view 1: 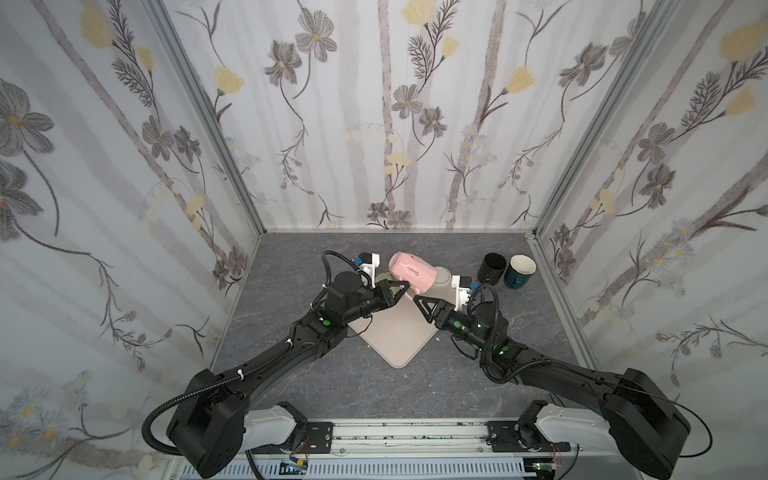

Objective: Turn the mug right side up
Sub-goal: 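Close the right gripper on the pink mug handle beside the left gripper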

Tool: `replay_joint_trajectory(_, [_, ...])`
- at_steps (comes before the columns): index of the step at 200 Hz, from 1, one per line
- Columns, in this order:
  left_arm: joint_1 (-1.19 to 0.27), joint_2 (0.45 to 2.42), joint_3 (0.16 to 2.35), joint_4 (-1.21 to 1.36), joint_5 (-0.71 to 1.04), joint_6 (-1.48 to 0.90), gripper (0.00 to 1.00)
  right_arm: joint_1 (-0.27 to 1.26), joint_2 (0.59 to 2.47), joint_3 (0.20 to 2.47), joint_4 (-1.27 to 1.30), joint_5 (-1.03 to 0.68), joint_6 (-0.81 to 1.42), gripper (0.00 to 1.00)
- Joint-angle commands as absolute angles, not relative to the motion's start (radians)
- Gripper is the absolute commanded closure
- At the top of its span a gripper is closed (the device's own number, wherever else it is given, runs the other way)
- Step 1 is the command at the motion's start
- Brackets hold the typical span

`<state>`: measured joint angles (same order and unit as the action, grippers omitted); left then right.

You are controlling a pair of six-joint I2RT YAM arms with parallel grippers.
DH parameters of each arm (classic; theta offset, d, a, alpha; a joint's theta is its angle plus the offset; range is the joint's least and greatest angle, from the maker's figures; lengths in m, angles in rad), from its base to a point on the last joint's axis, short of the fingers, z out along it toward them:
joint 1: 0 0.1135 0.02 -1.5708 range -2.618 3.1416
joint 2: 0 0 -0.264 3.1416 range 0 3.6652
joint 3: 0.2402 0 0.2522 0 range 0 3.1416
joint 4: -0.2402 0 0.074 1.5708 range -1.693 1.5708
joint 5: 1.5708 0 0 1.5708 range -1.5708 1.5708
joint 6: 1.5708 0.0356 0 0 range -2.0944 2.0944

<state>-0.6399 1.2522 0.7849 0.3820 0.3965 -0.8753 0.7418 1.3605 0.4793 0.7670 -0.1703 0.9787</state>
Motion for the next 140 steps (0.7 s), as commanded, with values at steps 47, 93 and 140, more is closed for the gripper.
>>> replay_joint_trajectory(47, [-0.639, 1.252, 0.762, 0.615, 0.440, -0.934, 1.00, 0.740, 1.396, 0.518, 0.858, -0.193, 0.999, 0.33])
replay_joint_trajectory(93, [-0.640, 1.256, 0.748, 0.652, 0.453, -0.957, 1.00, 0.738, 1.440, 0.527, 0.931, -0.221, 1.028, 0.37])
replay_joint_trajectory(140, [-0.646, 1.256, 0.717, 0.699, 0.454, -0.994, 1.00, 0.730, 1.445, 0.540, 0.941, -0.224, 1.028, 0.39])
